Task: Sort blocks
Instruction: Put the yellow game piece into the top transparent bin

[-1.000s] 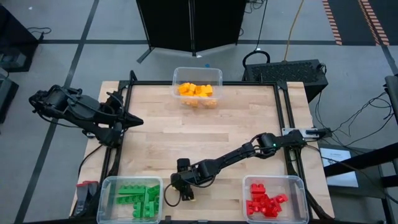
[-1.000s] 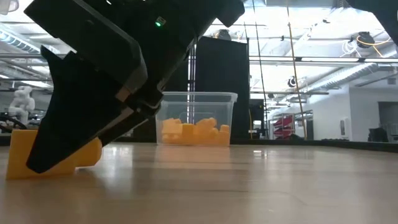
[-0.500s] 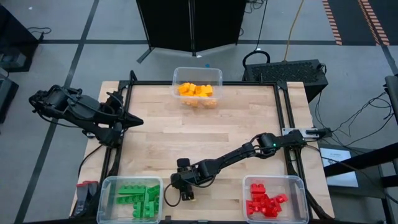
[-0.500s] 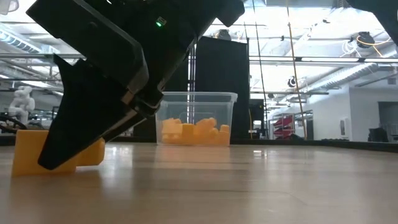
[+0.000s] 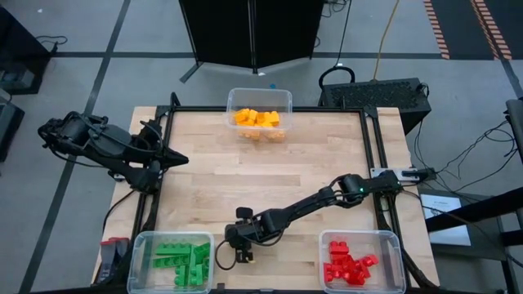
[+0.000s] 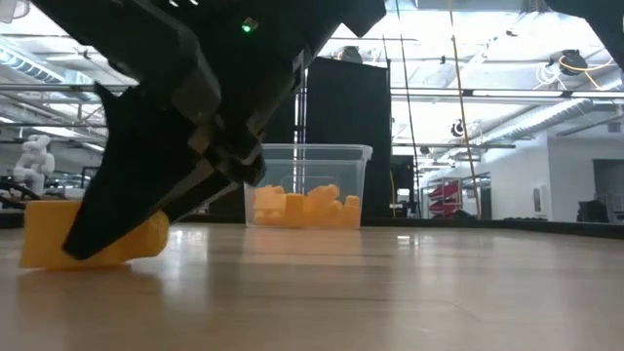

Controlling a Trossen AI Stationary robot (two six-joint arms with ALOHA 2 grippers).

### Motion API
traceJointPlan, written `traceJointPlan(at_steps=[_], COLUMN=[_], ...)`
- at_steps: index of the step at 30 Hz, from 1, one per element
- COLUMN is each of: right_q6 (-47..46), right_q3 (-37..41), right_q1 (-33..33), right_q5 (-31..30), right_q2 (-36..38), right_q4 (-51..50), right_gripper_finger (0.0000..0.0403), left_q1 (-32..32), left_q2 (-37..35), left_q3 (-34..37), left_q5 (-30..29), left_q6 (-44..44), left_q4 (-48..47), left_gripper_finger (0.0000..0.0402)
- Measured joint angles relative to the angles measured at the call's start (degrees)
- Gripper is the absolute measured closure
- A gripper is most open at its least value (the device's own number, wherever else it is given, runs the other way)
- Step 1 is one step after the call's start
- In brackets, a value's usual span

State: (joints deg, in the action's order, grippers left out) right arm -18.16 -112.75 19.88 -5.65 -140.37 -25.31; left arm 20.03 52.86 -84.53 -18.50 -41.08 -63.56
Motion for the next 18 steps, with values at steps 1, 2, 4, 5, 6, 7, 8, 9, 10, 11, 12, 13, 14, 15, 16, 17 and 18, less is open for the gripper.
traceJointPlan(at_steps=[1, 2, 4, 5, 6, 7, 8, 9, 10, 11, 12, 13, 14, 15, 16, 17, 18], right_q6=[-0.46, -0.8, -0.54, -0.16, 0.51, 1.29, 2.12, 3.21, 4.22, 5.26, 6.14, 7.1, 7.93, 8.81, 9.46, 10.35, 11.34], right_q3=[0.0, 0.0, 0.08, 0.07, 0.07, 0.04, 0.02, 0.02, 0.02, 0.02, 0.02, 0.04, 0.03, 0.02, 0.02, 0.02, 0.02], right_q1=[0.0, 0.0, -0.02, -0.1, -0.27, -0.47, -0.79, -1.14, -1.56, -2.0, -2.44, -2.97, -3.64, -4.4, -5.23, -6.15, -7.09], right_q5=[-0.04, -0.18, -0.37, -0.55, -0.73, -1.48, -2.19, -3.25, -4.2, -5.3, -6.45, -7.58, -8.03, -8.53, -9.27, -9.94, -10.79], right_q2=[0.15, 0.39, 1.74, 2.58, 3.62, 4.65, 5.79, 6.96, 7.89, 8.95, 10.16, 11.32, 12.65, 13.95, 15.35, 16.66, 17.78], right_q4=[-0.58, -0.72, -2.19, -2.84, -3.26, -4.33, -5.68, -7.08, -8.41, -9.48, -11.05, -12.58, -13.59, -14.48, -15.83, -17.09, -17.92], right_gripper_finger=[0.0286, 0.0286, 0.0286, 0.0286, 0.0286, 0.0286, 0.0286, 0.0286, 0.0286, 0.0286, 0.0286, 0.0286, 0.0286, 0.0286, 0.0286, 0.0286, 0.0286], left_q1=[-0.02, -0.01, -0.01, 0.01, -0.02, -0.02, 0.0, 0.0, -0.01, -0.01, 0.01, 0.0, 0.01, -0.02, 0.0, -0.01, -0.02], left_q2=[0.0, -0.03, -0.11, -0.15, -0.21, -0.33, -0.37, -0.43, -0.55, -0.59, -0.66, -0.72, -0.79, -0.81, -0.83, -0.83, -0.85], left_q3=[0.0, 0.0, 0.0, 0.0, 0.0, 0.0, 0.0, 0.0, 0.0, 0.0, 0.0, 0.0, 0.0, 0.0, 0.0, 0.0, 0.0], left_q5=[0.0, 0.0, 0.0, 0.0, 0.0, 0.01, 0.02, 0.02, 0.02, 0.02, 0.01, -0.07, -0.32, -0.8, -1.19, -1.53, -1.98], left_q6=[0.0, 0.0, 0.0, 0.0, 0.0, 0.0, 0.0, 0.0, 0.0, 0.0, 0.0, 0.0, -0.02, -0.01, 0.0, 0.0, 0.01], left_q4=[0.0, 0.0, -0.03, -0.06, -0.04, -0.07, -0.15, -0.14, -0.17, -0.19, -0.19, -0.23, -0.23, -0.23, -0.29, -0.3, -0.4], left_gripper_finger=[0.0401, 0.0401, 0.0401, 0.0401, 0.0401, 0.0401, 0.0401, 0.0401, 0.0401, 0.0401, 0.0401, 0.0401, 0.0401, 0.0401, 0.0401, 0.0401, 0.0401])
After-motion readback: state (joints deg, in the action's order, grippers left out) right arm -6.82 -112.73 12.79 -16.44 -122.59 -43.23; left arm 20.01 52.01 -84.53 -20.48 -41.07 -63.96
